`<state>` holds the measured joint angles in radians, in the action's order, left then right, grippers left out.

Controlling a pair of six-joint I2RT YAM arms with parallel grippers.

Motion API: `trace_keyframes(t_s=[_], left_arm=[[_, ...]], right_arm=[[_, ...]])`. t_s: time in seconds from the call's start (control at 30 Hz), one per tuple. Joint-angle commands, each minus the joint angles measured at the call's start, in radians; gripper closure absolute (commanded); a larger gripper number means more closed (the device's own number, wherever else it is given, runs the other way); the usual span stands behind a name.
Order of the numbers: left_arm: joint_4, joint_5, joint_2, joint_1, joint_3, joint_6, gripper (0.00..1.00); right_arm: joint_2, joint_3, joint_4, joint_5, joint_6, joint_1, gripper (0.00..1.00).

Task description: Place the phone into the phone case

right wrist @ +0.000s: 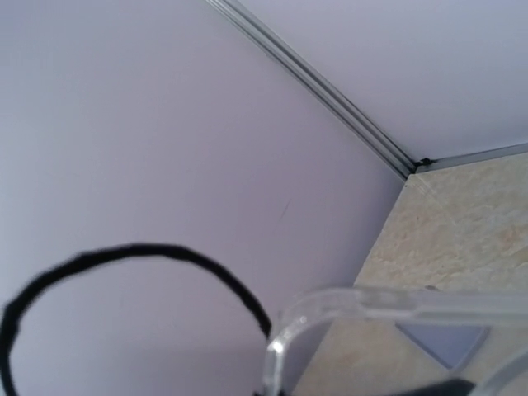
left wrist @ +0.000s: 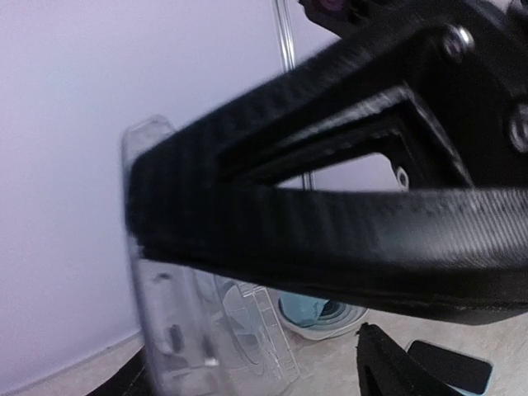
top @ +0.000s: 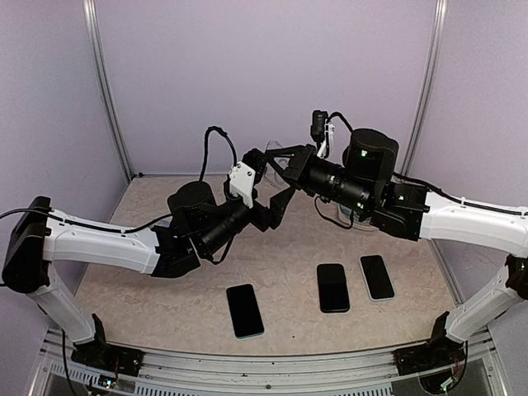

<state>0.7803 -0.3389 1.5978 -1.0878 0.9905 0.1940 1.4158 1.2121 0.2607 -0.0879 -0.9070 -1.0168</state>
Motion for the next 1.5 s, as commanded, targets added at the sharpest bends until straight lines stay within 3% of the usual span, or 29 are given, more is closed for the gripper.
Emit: trace_keyframes(t_s=[0.0, 0.1, 0.23, 0.37, 0.47, 0.5, 0.6, 0.67, 0.73, 0.8, 1.0, 1.47], left_arm=[[0.047, -0.009, 0.046, 0.014, 0.052, 0.006, 0.42], [0.047, 0.0, 0.052, 0.03, 0.067, -0.015, 0.72], [0.046, 0.005, 0.039, 0.036, 0.055, -0.045, 1.0], [-0.018, 0.024, -0.01, 0.036, 0.017, -0.098, 1.0], [-0.207, 0.059, -0.079, 0.05, 0.015, -0.219, 1.0], [-0.274, 0.131, -0.106, 0.067, 0.013, -0.262, 1.0], [-0.393, 0.3, -0.189, 0.077, -0.028, -0.278, 1.0], [-0.435, 0.387, -0.252, 0.076, -0.069, -0.25, 1.0], [-0.478, 0.436, -0.322, 0.075, -0.091, -0.241, 1.0], [-0.531, 0.472, -0.361, 0.076, -0.088, -0.248, 1.0], [-0.639, 0.555, -0.366, 0.078, -0.055, -0.263, 1.0], [-0.682, 0.601, -0.316, 0.079, -0.022, -0.258, 1.0]], right_arm=[[0.006, 0.016, 0.039, 0.0, -0.013, -0.009, 1.0], [0.016, 0.017, 0.038, 0.019, -0.022, -0.01, 1.0], [0.005, 0.004, 0.015, 0.007, -0.025, -0.011, 1.0], [-0.03, 0.002, -0.044, -0.005, 0.062, -0.005, 1.0], [-0.068, 0.045, -0.185, 0.076, 0.3, 0.035, 0.36], [-0.082, 0.067, -0.26, 0.156, 0.422, 0.061, 0.2], [-0.091, 0.129, -0.559, 0.415, 0.717, 0.165, 0.1], [-0.1, 0.124, -0.685, 0.46, 0.87, 0.214, 0.09], [-0.109, 0.094, -0.707, 0.455, 0.939, 0.236, 0.09], [-0.106, 0.068, -0.672, 0.464, 0.944, 0.238, 0.12], [-0.112, -0.008, -0.488, 0.72, 0.932, 0.239, 0.29], [-0.011, -0.023, -0.465, 0.799, 0.909, 0.205, 0.58]])
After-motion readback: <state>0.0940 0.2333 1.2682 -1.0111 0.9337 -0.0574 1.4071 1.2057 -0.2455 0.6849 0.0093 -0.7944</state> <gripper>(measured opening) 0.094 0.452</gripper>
